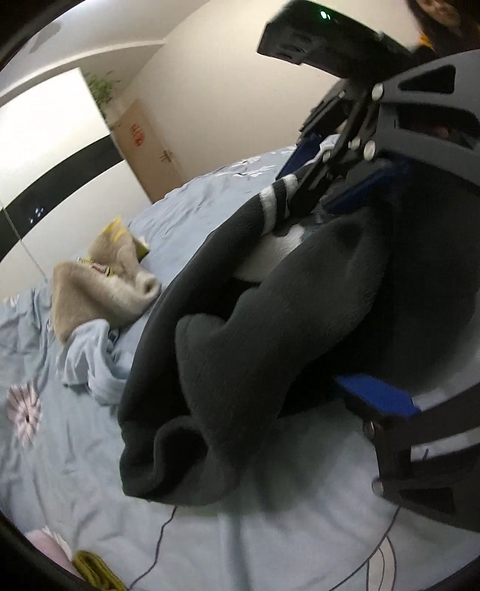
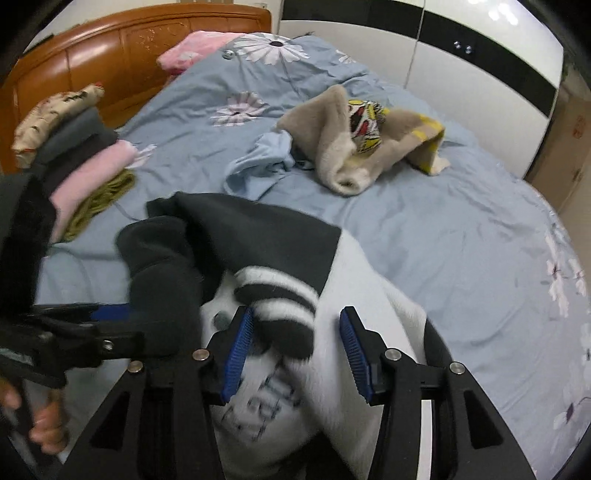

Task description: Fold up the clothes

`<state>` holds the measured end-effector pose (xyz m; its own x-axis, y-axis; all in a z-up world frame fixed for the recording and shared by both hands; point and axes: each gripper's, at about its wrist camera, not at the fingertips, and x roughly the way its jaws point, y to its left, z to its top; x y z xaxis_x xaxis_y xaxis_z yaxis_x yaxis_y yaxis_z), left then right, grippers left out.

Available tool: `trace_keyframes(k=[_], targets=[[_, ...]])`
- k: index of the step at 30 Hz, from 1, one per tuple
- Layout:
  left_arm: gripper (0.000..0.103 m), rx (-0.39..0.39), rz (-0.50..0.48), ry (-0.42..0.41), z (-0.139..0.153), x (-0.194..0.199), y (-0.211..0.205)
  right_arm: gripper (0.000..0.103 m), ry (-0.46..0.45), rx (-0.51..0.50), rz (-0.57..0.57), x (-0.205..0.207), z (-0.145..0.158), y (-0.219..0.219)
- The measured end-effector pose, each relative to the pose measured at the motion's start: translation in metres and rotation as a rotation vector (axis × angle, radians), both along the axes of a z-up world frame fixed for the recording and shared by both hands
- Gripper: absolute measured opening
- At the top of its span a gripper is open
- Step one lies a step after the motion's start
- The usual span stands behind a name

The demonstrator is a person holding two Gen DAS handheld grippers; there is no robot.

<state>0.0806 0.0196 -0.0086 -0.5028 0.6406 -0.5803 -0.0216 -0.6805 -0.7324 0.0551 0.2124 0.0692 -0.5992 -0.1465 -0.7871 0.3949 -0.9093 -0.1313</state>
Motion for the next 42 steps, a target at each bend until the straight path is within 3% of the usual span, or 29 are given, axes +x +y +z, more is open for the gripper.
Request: trace_keyframes(k=[2,4,7,13,22,25,35,42], targets=[[0.051,0.017,-0.001,-0.02,-0.002,-0.004,0.0,0.048,0.0,0.001,-0.021,-0.004,-0.003,-0.003],[0.027,0.013,-0.006,-0.026,-0.002,-0.004,0.001,0.027,0.0,-0.011,-0.046,-0.006,-0.003,-0.002],[0.007,-0.014,-0.002,0.005,0.004,0.001,0.0,0.018,0.027,-0.022,-0.097,-0.004,0.006,0.004],[0.006,-0.115,0.039,0.119,0.044,0.006,-0.024,0.015,0.173,-0.1,-0.229,0.011,0.063,0.04],[0.005,-0.31,0.152,0.349,0.138,0.015,-0.068,0.014,0.431,-0.189,-0.381,0.049,0.176,0.09],[0.005,-0.408,0.182,0.46,0.172,0.027,-0.079,0.014,0.508,-0.226,-0.416,0.065,0.211,0.107],[0.005,-0.615,0.148,0.781,0.279,0.08,-0.073,0.009,0.738,-0.296,-0.427,0.14,0.29,0.13],[0.005,-0.628,0.118,0.968,0.342,0.16,-0.074,0.009,0.873,-0.36,-0.373,0.209,0.318,0.145]])
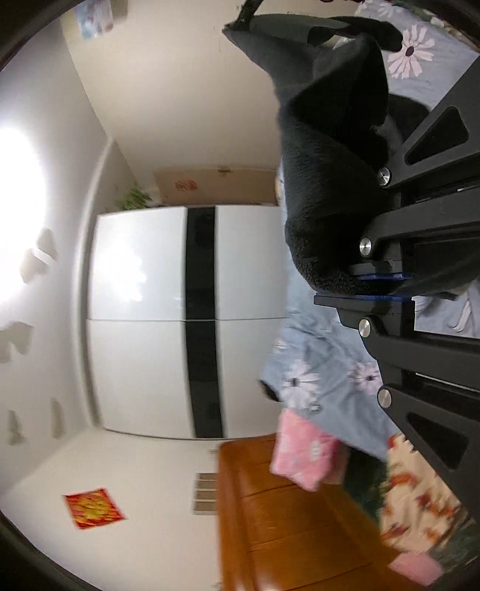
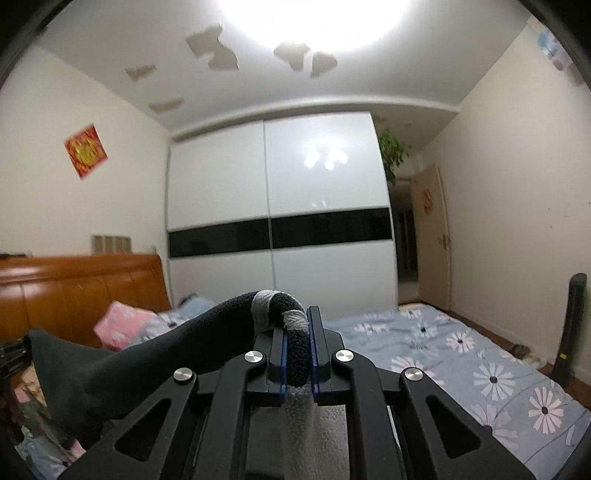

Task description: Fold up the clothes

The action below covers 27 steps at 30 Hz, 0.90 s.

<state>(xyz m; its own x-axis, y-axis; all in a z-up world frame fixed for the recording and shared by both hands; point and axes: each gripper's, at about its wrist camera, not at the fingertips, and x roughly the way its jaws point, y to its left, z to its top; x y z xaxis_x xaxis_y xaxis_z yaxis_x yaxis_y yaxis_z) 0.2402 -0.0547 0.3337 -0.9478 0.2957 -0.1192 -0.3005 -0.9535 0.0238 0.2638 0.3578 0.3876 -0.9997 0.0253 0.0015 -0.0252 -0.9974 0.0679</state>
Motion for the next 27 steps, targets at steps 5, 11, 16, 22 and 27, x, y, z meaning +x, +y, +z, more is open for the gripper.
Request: trace_keyframes(k=[5,11,16,22,27], targets=[[0.006,-0.038,-0.048,0.085,0.058,0.036,-0.002,0.009,0.075,0.051,0.035,0.044,0.019,0.006],[0.006,-0.13,-0.065,-0.049,0.049,-0.023,0.031,0.009,0.01,0.003,0.016,0.016,0.017,0.03],[0.006,-0.227,-0.05,-0.301,-0.063,-0.131,0.08,0.009,-0.266,0.01,-0.073,-0.084,-0.062,0.049],[0.006,-0.252,-0.003,-0.634,-0.246,-0.236,0.121,0.009,-0.655,-0.033,-0.141,-0.198,-0.213,0.07],[0.006,-0.258,0.033,-0.677,-0.306,-0.268,0.134,0.009,-0.814,-0.062,-0.192,-0.242,-0.292,0.083]])
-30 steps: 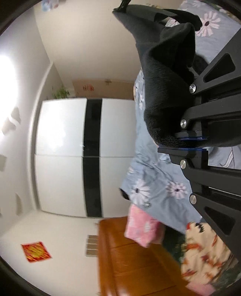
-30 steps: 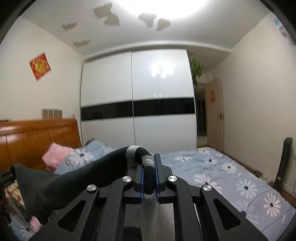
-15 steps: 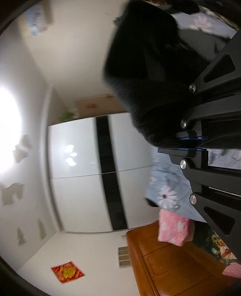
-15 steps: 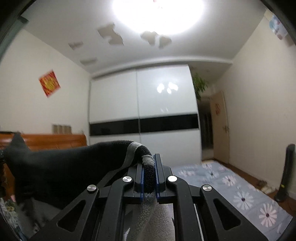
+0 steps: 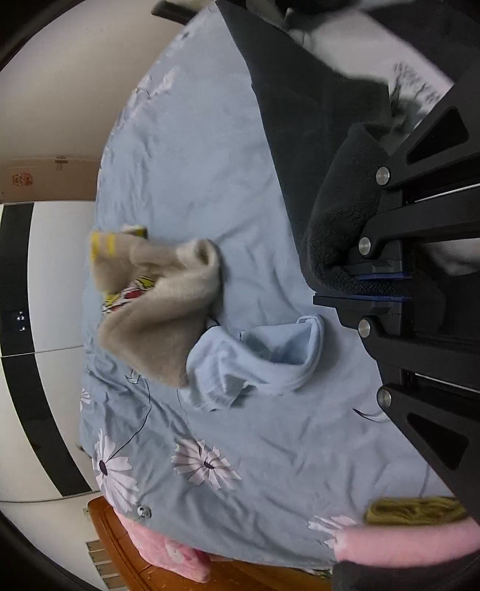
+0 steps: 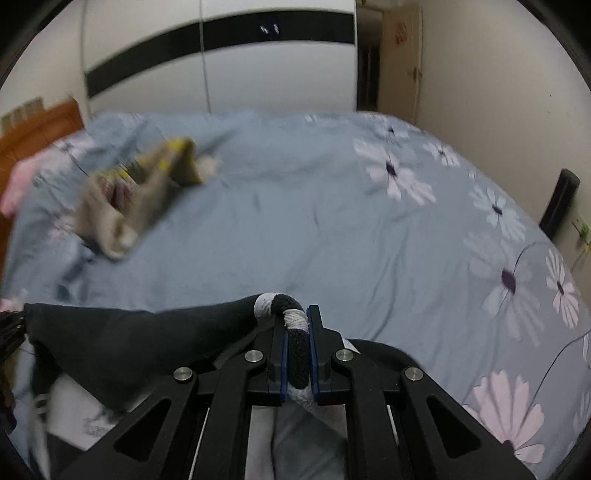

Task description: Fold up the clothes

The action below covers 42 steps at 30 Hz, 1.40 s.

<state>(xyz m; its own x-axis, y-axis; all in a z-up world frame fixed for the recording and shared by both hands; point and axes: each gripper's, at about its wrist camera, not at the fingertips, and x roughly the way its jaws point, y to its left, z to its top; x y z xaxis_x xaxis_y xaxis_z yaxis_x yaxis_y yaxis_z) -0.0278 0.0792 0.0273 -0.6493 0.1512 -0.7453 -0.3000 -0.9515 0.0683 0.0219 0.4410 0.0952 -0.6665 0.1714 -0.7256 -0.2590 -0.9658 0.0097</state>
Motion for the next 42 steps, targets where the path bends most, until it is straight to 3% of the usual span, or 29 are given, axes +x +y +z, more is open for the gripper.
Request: trace_keyframes(k=[5,8,10,14,16,17,19,20,22,24,29,33,36,42], targets=[[0.006,0.098,0.022,0.012,0.02,-0.036,-0.005,0.009,0.039,-0.048,-0.08,-0.03,-0.001,0.022],[0.006,0.033,0.01,-0.02,0.003,-0.052,0.008,0.009,0.029,-0.08,-0.145,-0.045,-0.01,0.031],[0.008,0.001,-0.001,-0.051,-0.012,-0.059,0.015,0.009,-0.024,-0.073,-0.161,-0.056,-0.026,0.029],[0.011,0.096,-0.024,-0.151,-0.035,-0.056,0.007,0.009,-0.095,-0.04,-0.151,-0.066,-0.054,0.022],[0.033,0.128,-0.012,-0.168,-0.033,-0.05,0.0,0.01,-0.104,-0.029,-0.142,-0.065,-0.06,0.02],[0.038,0.14,-0.004,-0.164,-0.03,-0.045,-0.004,0.01,-0.107,-0.029,-0.136,-0.064,-0.061,0.02],[0.052,0.164,-0.003,-0.129,-0.019,-0.031,-0.011,0.011,-0.094,-0.035,-0.122,-0.059,-0.059,0.021],[0.053,0.167,0.003,-0.113,-0.013,-0.022,-0.016,0.014,-0.083,-0.041,-0.108,-0.056,-0.056,0.021],[0.056,0.171,0.017,-0.093,-0.003,0.0,-0.029,0.034,-0.063,-0.045,-0.087,-0.047,-0.05,0.022],[0.056,0.179,0.024,-0.085,0.003,0.027,-0.044,0.04,-0.028,-0.051,-0.051,-0.03,-0.042,0.022],[0.058,0.164,0.054,0.0,0.006,0.113,-0.09,0.042,0.043,-0.061,-0.011,0.042,-0.032,0.044],[0.065,0.146,0.101,0.064,0.0,0.165,-0.119,0.045,0.007,-0.051,-0.007,0.099,-0.052,0.062],[0.065,0.162,0.134,0.055,-0.009,0.182,-0.129,0.046,-0.048,-0.046,0.007,0.129,-0.076,0.069],[0.065,0.243,0.199,0.021,-0.018,0.199,-0.143,0.05,-0.069,-0.083,0.017,0.132,-0.105,0.069]])
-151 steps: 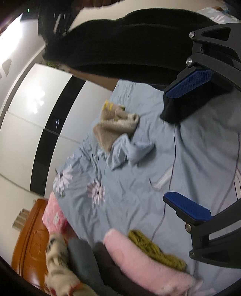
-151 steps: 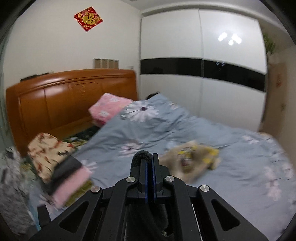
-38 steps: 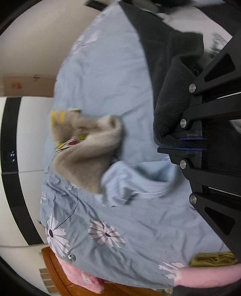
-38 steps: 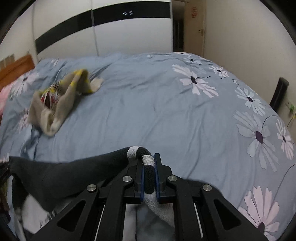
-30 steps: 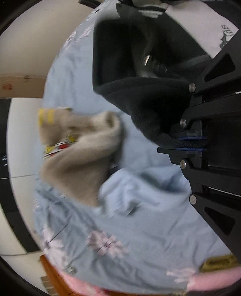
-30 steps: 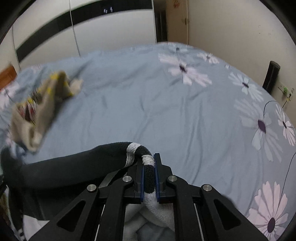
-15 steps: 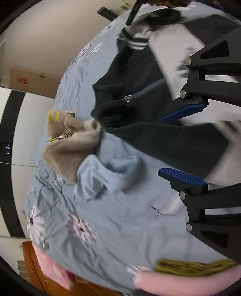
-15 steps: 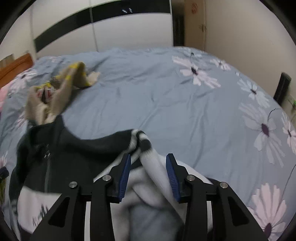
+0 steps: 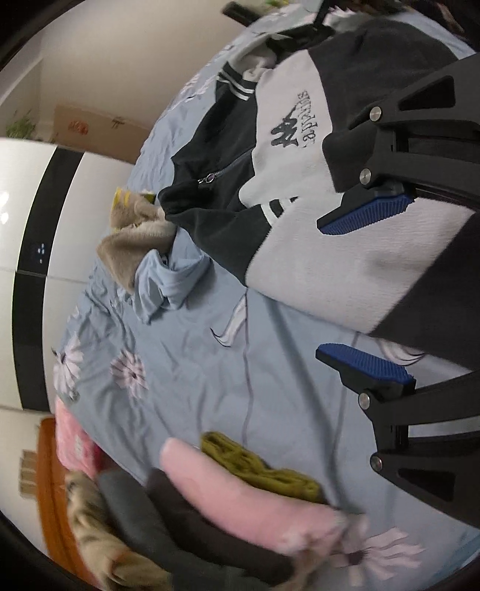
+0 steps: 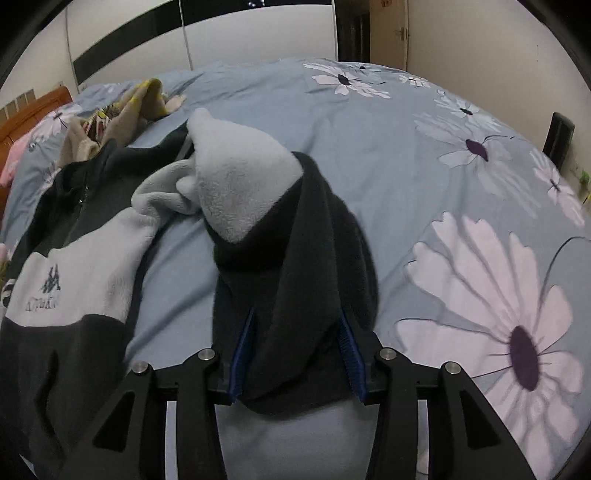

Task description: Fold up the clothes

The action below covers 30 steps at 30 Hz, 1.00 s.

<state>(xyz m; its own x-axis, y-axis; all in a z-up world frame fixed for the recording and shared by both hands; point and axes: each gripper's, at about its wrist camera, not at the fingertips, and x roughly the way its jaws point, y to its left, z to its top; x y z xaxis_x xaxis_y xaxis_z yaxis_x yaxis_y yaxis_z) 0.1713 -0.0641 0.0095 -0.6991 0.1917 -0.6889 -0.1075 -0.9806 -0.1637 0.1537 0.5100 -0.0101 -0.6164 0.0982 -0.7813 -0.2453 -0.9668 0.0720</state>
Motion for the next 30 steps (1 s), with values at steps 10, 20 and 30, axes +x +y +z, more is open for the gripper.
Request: trace_keyframes(k=[10,20,30], targets=[[0.065,-0.002,0.037,0.016,0.006,0.009,-0.014,0.008,0.097,-0.075,-0.059,-0.005,0.055,0.035],[0.065,0.011,0.046,-0.025,-0.007,0.017,-0.024,0.008,0.119,-0.15,-0.415,-0.039,0.078,0.134],[0.065,-0.001,-0.105,-0.069,-0.022,0.032,0.007,0.053,0.156,-0.04,-0.473,-0.035,0.092,0.107]])
